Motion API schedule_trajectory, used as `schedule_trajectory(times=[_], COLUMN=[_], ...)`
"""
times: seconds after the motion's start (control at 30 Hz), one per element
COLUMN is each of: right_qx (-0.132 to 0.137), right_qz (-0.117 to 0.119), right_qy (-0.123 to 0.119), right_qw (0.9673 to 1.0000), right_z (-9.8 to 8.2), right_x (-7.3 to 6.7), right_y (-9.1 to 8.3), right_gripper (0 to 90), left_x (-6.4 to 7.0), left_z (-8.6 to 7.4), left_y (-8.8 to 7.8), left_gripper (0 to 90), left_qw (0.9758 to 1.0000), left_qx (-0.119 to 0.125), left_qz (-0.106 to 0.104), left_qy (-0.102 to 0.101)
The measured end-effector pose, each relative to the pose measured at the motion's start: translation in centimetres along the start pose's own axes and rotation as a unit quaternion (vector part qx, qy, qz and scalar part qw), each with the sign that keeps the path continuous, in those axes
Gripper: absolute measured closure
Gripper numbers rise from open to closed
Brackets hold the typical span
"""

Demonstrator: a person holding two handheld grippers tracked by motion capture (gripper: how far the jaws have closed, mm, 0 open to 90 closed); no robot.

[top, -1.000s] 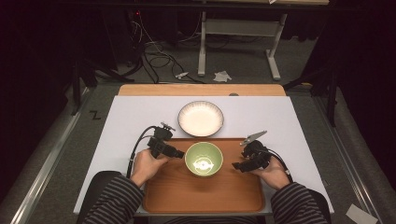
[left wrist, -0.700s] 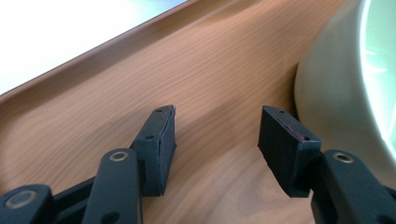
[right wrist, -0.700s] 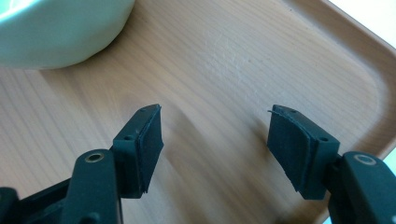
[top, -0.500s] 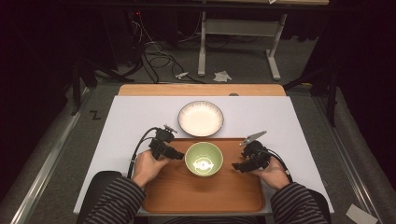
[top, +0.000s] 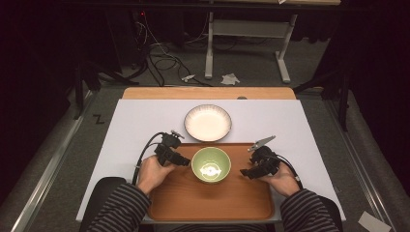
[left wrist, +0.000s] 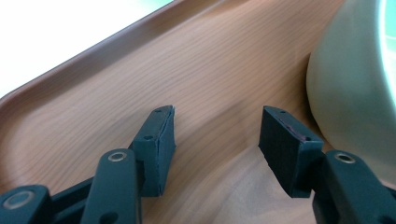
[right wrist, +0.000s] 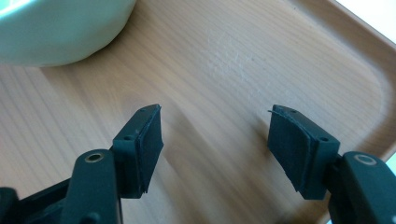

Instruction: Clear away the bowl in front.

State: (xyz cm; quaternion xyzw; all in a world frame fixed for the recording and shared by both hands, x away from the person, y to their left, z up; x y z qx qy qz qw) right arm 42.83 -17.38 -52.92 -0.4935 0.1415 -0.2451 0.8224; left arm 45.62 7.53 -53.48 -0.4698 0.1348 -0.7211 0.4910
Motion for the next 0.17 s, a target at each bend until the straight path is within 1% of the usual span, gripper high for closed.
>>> schedule_trajectory(times=[0.07, 0.17], right_qx=[-0.001, -0.001], right_qz=[-0.001, 0.000], right_qy=[0.000, 0.000], right_qw=[1.0000, 1.0000], right_z=[-0.02, -0.01], right_x=[0.05, 0.04], right_y=[0.01, 0.05], right_gripper=[36.8, 36.8], left_x=[-0.06, -0.07], left_z=[0.00, 0.06], left_y=[-0.02, -0.01], left_gripper=[45.5, 45.4], left_qw=[1.0000, 1.0000], left_qx=[-0.003, 0.000], left_qz=[0.000, -0.001], left_qy=[0.003, 0.001])
Point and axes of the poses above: each handheld gripper's, and its own axes: y roughly forward along the jaws, z roughly out of its top, x roughly to its right, the point moved 5 cm from there along y, roughly forward along the jaws, and after that the axes turned 7 degrees about -y, right-handed, at the moved point
